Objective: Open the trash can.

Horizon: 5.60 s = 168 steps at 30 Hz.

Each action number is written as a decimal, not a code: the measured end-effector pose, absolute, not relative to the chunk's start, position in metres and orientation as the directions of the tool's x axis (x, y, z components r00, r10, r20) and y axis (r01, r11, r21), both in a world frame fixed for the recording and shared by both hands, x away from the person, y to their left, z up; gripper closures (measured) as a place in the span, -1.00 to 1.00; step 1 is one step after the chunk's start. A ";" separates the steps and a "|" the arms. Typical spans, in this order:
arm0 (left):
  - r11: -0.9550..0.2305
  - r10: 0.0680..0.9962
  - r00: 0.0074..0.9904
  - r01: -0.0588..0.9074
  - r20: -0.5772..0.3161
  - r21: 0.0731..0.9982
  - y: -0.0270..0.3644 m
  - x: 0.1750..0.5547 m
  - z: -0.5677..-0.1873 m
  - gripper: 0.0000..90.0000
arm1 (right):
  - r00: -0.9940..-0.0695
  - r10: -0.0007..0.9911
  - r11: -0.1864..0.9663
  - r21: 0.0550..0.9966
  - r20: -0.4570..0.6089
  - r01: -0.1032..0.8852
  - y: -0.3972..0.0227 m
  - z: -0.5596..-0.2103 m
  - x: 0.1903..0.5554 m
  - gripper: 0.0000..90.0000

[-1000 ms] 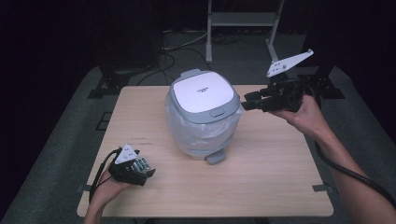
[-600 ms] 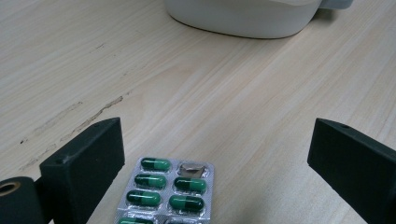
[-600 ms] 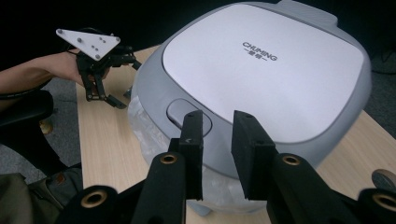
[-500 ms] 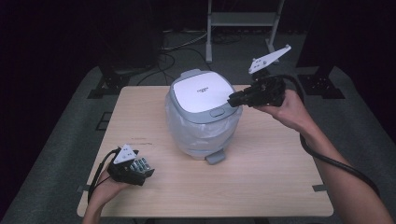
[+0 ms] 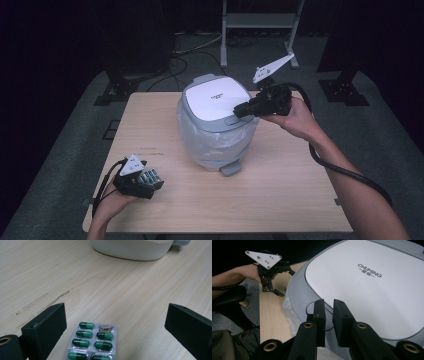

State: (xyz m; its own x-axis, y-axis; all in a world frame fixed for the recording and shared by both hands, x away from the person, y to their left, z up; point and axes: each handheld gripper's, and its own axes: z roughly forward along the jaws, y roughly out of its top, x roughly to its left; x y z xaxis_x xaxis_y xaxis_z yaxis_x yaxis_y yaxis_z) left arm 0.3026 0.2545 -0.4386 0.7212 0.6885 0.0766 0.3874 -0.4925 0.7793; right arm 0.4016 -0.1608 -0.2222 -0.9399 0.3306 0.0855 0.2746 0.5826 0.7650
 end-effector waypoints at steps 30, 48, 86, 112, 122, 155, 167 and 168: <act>-0.489 0.686 0.725 0.401 0.058 0.775 0.255 0.303 -0.440 -0.94 | -0.949 0.316 0.594 0.775 0.024 0.218 -0.150 -0.235 0.397 1.00; -0.505 0.671 0.738 0.394 0.063 0.768 0.251 0.307 -0.439 -0.94 | -0.940 0.332 0.544 0.797 0.082 0.262 -0.182 -0.231 0.387 0.50; -0.549 0.640 0.764 0.382 0.080 0.743 0.254 0.314 -0.441 -0.93 | -0.887 0.451 0.533 0.767 0.099 0.357 -0.256 -0.330 0.361 -0.32; -0.601 0.623 0.780 0.428 0.060 0.675 0.281 0.326 -0.461 -0.73 | -0.879 0.456 0.518 0.761 0.141 0.391 -0.270 -0.377 0.348 -0.35; -0.607 0.625 0.780 0.468 0.022 0.643 0.283 0.330 -0.465 -0.51 | -0.878 0.459 0.528 0.754 0.133 0.390 -0.274 -0.387 0.344 -0.37; -0.600 0.589 0.808 0.427 0.012 0.676 0.276 0.330 -0.405 -0.26 | -0.852 0.501 0.497 0.756 0.151 0.426 -0.292 -0.419 0.336 -0.44; -0.627 0.559 0.828 0.395 0.034 0.672 0.272 0.330 -0.373 -0.26 | -0.851 0.504 0.502 0.752 0.146 0.427 -0.291 -0.421 0.337 -0.45; -0.625 0.559 0.828 0.393 0.035 0.674 0.272 0.330 -0.370 -0.26 | -0.851 0.505 0.504 0.750 0.146 0.428 -0.291 -0.421 0.337 -0.46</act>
